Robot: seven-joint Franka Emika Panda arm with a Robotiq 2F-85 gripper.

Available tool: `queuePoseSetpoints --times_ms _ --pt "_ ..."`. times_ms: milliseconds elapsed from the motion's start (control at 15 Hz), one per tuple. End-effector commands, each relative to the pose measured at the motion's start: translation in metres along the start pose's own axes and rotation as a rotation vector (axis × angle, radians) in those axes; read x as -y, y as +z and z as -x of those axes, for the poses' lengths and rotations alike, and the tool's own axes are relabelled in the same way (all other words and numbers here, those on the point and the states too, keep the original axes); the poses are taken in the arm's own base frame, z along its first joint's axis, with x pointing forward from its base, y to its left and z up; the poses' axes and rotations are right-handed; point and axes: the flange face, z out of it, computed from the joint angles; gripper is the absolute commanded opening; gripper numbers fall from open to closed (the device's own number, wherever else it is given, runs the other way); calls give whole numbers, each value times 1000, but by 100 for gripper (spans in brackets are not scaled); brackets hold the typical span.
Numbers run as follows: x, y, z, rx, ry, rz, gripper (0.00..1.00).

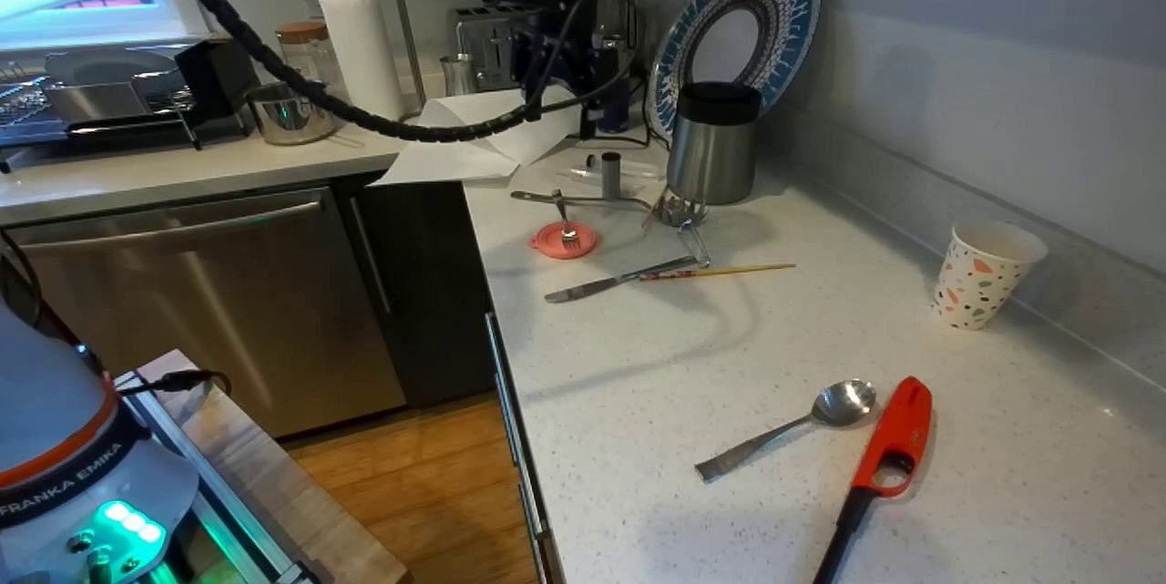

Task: Place the strainer on the spoon on the right

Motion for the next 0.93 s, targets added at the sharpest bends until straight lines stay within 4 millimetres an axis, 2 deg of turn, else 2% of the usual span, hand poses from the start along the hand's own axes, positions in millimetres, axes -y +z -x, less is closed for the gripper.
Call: queuePoseSetpoints --times_ms 0,133,200,400,867 --pt "-30 20 -16 -2 -27 25 100" --pt "-42 27 -21 4 25 -2 100" --pt "-30 22 -13 -1 3 13 100" --pt "-40 28 -19 5 17 14 100" --pt "-41 25 -21 0 17 17 100"
